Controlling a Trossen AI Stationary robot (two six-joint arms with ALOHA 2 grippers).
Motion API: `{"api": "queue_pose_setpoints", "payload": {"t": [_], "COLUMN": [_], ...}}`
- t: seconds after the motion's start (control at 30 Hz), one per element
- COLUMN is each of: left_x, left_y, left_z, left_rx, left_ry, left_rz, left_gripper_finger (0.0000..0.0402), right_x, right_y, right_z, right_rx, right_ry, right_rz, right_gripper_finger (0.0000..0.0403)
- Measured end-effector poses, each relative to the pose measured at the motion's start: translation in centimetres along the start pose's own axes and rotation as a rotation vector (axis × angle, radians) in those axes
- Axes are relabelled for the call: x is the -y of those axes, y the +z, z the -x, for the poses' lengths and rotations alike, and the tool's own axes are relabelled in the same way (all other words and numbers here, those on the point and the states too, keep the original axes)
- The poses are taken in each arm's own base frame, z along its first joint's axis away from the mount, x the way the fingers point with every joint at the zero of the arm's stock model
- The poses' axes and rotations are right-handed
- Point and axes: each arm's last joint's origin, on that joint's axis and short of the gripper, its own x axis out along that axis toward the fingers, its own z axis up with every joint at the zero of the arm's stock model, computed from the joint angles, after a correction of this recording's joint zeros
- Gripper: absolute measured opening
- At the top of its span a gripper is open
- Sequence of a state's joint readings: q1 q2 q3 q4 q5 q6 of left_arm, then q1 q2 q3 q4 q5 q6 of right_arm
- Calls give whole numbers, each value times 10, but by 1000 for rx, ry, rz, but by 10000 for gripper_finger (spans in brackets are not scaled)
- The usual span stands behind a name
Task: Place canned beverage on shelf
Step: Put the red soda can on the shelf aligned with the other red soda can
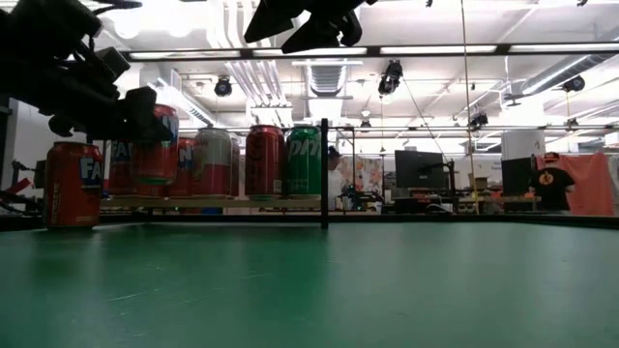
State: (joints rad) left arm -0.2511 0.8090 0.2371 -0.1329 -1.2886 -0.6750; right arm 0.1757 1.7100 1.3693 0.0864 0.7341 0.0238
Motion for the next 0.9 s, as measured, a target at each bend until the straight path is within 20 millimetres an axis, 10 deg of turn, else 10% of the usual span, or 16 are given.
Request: {"api": "queue_pose_setpoints", "payload": {"t": [0.9], "left_x": [8], "left_y": [-7], "left_z": [-22], "left_rx": [8], "left_ry": [131], "left_rz": [17], "left_gripper_finger": [281], "right_x": [2], "right_y": [0], "right_z": [-2], "right_rx": [-3], "right_ry": [-6], "right_rz": [0], "right_gripper_finger": [352]}}
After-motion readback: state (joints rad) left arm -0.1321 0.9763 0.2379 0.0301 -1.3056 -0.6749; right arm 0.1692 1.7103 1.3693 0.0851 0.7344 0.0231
